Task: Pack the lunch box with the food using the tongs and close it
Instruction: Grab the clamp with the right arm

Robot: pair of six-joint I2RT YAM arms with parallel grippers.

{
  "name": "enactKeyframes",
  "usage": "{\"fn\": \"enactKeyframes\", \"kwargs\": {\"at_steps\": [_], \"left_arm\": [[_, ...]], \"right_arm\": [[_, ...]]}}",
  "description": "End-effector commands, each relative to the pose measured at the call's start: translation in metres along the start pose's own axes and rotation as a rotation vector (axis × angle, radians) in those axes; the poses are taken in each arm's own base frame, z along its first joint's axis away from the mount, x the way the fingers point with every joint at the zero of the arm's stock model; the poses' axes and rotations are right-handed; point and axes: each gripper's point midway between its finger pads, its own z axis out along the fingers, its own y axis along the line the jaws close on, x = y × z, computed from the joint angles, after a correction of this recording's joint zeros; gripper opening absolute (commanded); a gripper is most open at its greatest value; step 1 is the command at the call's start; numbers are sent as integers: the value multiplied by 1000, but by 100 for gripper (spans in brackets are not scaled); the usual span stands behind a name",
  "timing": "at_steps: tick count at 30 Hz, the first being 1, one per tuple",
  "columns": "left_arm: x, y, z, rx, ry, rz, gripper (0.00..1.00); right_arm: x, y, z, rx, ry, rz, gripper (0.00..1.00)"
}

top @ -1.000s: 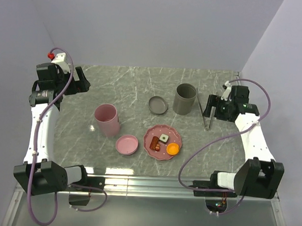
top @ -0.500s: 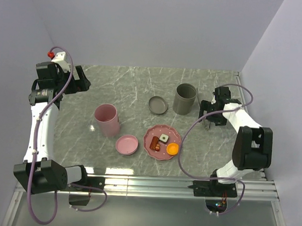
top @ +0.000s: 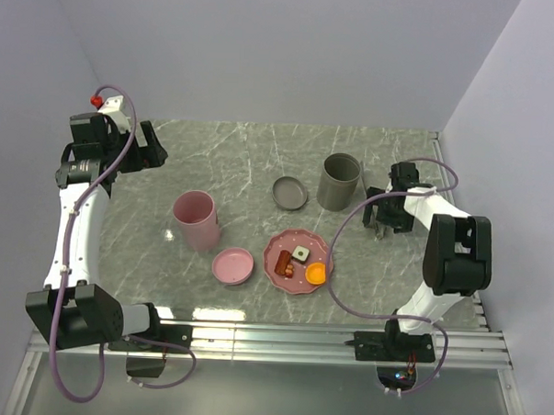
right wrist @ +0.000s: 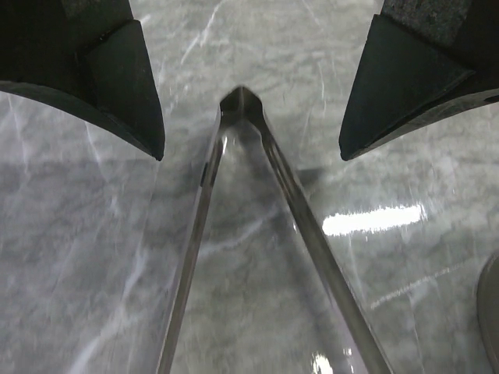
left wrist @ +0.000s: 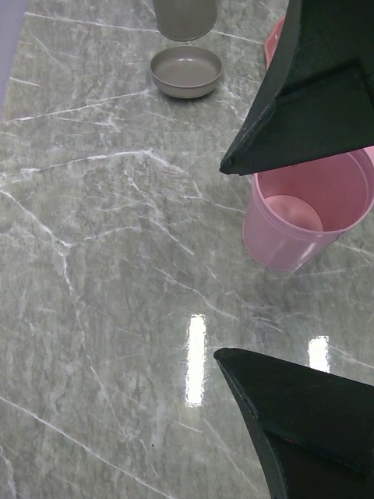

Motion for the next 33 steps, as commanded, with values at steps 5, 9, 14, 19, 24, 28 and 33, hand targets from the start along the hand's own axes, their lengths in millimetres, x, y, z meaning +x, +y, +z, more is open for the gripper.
{"fn": "enactKeyframes", "kwargs": {"at_steps": [5,9,14,19,24,28,33], "left_arm": [[-15,-7,-2,35,-43,17,99],[-12,-12,-1,67,-27,19,99],[-11,-12,0,70,-24,21,99],[-9,-11,0,67,-23,25,99],[-9,-10,0,59,-25,27,99],[-8,-9,1,56,-21,28,99],[-7,-10,2,65,-19,25,99]], "right_arm": [[-30,3,13,-11,-57,12,97],[-36,-8,14,59,-53,22,95],[-45,-3,18,40,-28,16,95],[-59,-1,23,39,-15,2,96],[-68,-7,35,80,-12,-6,96],[-74,-11,40,106,-24,-7,96],[-82,-13,43,117,-35,-19,96]]}}
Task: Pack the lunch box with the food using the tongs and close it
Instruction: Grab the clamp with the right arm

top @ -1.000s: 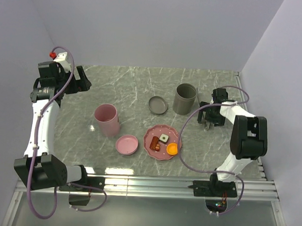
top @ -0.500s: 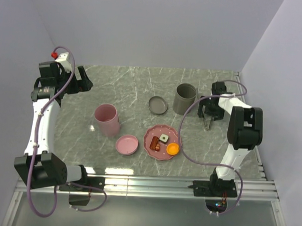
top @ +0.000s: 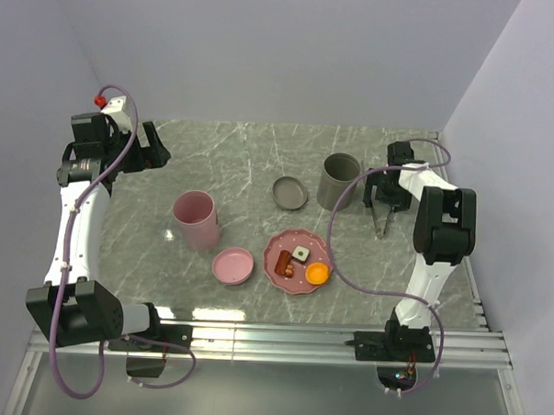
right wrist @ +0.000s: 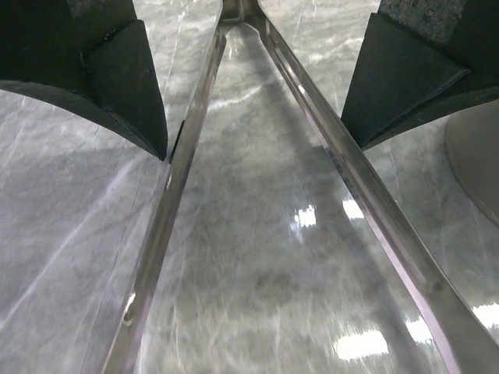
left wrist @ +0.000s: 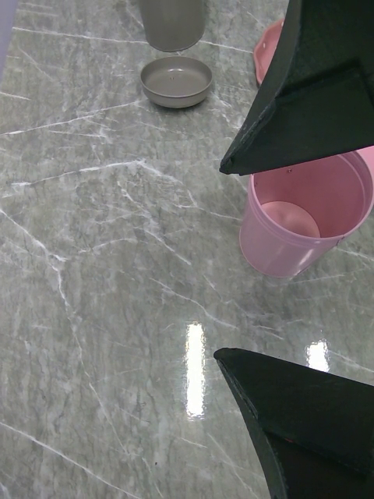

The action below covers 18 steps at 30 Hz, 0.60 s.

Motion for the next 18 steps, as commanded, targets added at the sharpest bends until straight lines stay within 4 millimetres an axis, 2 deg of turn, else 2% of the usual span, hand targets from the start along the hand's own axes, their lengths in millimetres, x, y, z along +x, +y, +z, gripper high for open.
{"fn": "enactKeyframes", "kwargs": {"at_steps": [1,7,12,15,18], "left_arm": [[-11,-4,-2,22,-39,22,99],[-11,-4,-2,20,-36,24,99],[-11,-4,-3,21,-38,26,99],[-12,-5,-5,22,-40,29,99],[-13,-6,-6,27,-43,34,99]], "right_arm": [[-15,-10,5,51,-29,-7,96],[-12,-5,10,26,-12,4,93],[-9,-1,7,-12,-18,2,81],[-12,-5,-5,-23,-33,-1,73],[-18,-16,-23,-23,-62,-5,70]]}}
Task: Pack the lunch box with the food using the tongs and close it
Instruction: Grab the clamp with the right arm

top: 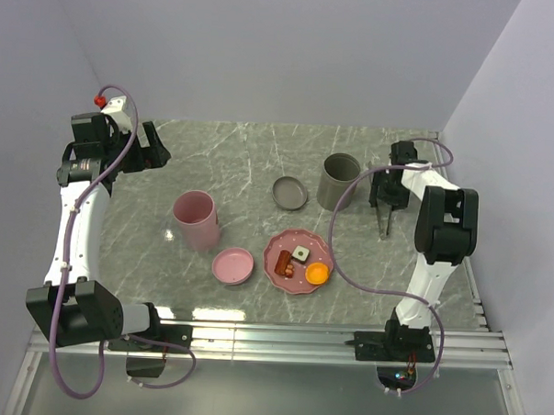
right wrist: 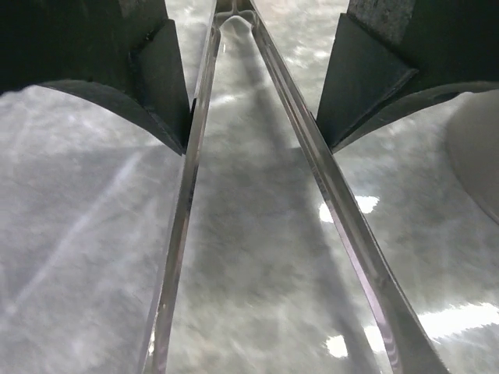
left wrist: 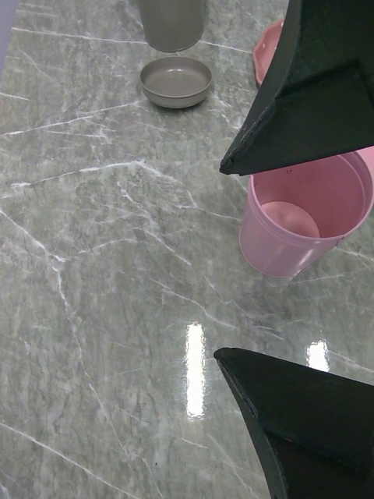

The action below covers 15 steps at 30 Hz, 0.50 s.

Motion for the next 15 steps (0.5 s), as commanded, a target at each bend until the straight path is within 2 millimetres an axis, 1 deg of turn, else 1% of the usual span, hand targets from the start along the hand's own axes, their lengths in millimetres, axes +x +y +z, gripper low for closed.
{"fn": "enactKeyframes", "kwargs": {"at_steps": [1,3,4,5,6,7,8,10,11,12,13,14,15], "left_arm": [[-12,-6,-6,27,-42,33,99],[-13,-7,-8,33,-44,35,99],[-12,-8,-7,34,-41,35,99],[-12,-8,-7,35,-41,35,99],[-12,-9,-8,37,-42,37,99],[-11,-10,-8,47,-39,40,99],[-11,-11,-9,53,-40,44,99],[-9,-18,-11,89,-35,55,99],[-9,-20,-11,105,-33,58,99],[-10,-23,-13,117,-35,64,99],[-10,-25,-14,126,-31,69,99],[-10,-27,-15,140,-31,72,98],[-13,-30,-17,149,-37,78,98]], "right_arm": [[-16,-16,-35,1,-72,-8,69],[-17,-21,-47,3,-81,-30,68],[-22,-21,-58,-15,-104,-33,68],[-20,-22,-64,-22,-103,-60,68],[-24,-22,-75,-27,-126,-71,66],[-25,-23,-81,-35,-130,-77,66],[-21,-24,-86,-39,-120,-88,66],[-24,-25,-102,-55,-142,-111,65],[-21,-25,-108,-60,-130,-119,65],[-24,-24,-120,-75,-152,-135,65],[-24,-25,-126,-79,-157,-140,63],[-20,-27,-133,-82,-146,-144,63],[-25,-26,-148,-90,-179,-164,63]]}}
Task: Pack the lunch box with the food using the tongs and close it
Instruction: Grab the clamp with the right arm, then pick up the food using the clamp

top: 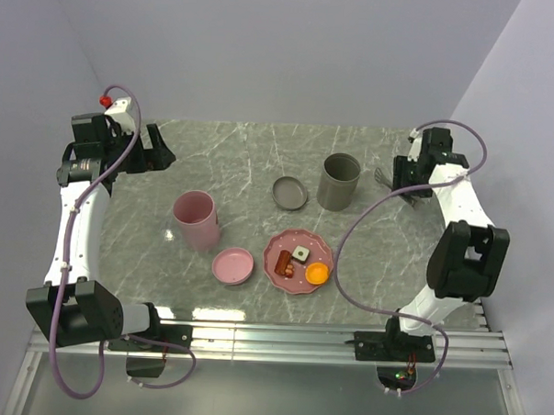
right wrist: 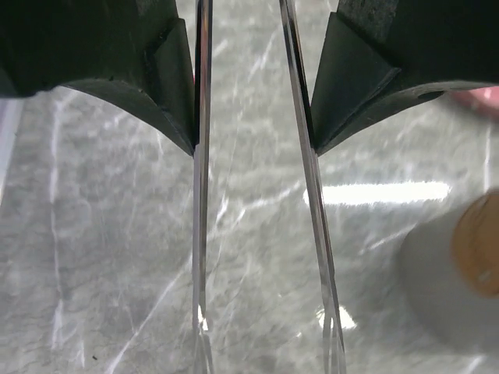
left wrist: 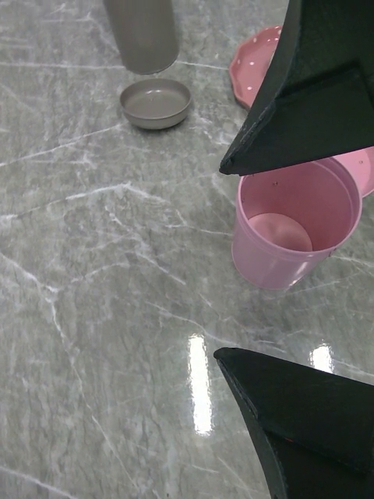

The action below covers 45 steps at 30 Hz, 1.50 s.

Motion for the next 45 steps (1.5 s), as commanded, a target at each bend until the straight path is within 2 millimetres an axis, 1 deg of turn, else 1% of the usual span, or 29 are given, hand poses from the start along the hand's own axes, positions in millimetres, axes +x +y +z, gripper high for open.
{"fn": "enactKeyframes", "kwargs": {"at_steps": [1,2,3,4,6,7,9,12,13,14,16,18,22,24,26,28,29,31,32,33,34,36,37,38,39,40,42,43,45], "left_arm": [[-17,-21,-16,87,-56,69,98],[-18,-25,-17,110,-59,77,98],[-19,-29,-21,124,-68,87,98],[-20,-31,-22,135,-76,102,98],[-23,-39,-27,173,-98,124,99],[-24,-41,-29,184,-105,141,99],[-26,-48,-34,212,-121,160,99],[-29,-57,-41,250,-137,184,99],[-28,-58,-42,256,-137,186,99],[-30,-60,-44,259,-143,192,99],[-30,-63,-47,276,-144,193,99],[-31,-65,-49,281,-148,194,99],[-31,-69,-53,298,-154,188,99],[-29,-71,-54,304,-154,187,99],[-28,-71,-54,306,-155,183,99],[-27,-71,-55,306,-152,181,99],[-26,-71,-54,309,-150,183,99],[-25,-72,-56,312,-149,182,99],[-25,-73,-56,312,-150,182,99],[-25,-73,-57,313,-152,180,99],[-25,-73,-57,316,-151,179,99],[-22,-77,-58,336,-145,184,99],[-21,-77,-58,342,-141,182,99],[-19,-78,-58,348,-139,184,99],[-19,-79,-59,354,-138,183,99],[-18,-79,-58,354,-137,182,99],[-18,-79,-59,354,-138,186,99],[-18,-79,-59,351,-137,185,99],[-18,-78,-59,348,-136,184,99]], "right_arm": [[-16,1,-47,-38,-68,-68,63],[-12,0,-55,-43,-60,-70,62],[-19,0,-71,-45,-99,-88,62],[-20,3,-80,-67,-110,-92,62],[-22,7,-105,-93,-138,-110,62],[-22,9,-113,-103,-148,-116,62],[-24,20,-137,-156,-184,-142,62],[-24,38,-166,-243,-227,-183,62],[-18,43,-173,-273,-214,-189,62],[-20,50,-183,-310,-238,-222,62],[-18,56,-198,-341,-259,-254,62],[-12,64,-214,-380,-275,-310,62],[2,76,-239,-443,-306,-416,63],[16,84,-247,-471,-302,-482,63],[33,93,-248,-510,-272,-540,63],[46,98,-252,-518,-272,-590,61],[58,104,-249,-532,-258,-617,61],[68,108,-245,-540,-248,-648,61],[80,114,-241,-556,-225,-673,61],[86,118,-238,-566,-215,-685,61],[95,121,-231,-581,-186,-693,61],[107,129,-227,-607,-162,-731,61],[109,131,-222,-611,-160,-744,61],[116,130,-214,-598,-137,-752,61],[120,135,-210,-601,-134,-778,61],[123,136,-201,-595,-127,-787,61],[127,137,-193,-572,-119,-821,61],[131,140,-187,-573,-112,-848,61],[133,139,-177,-540,-101,-874,61]]}}
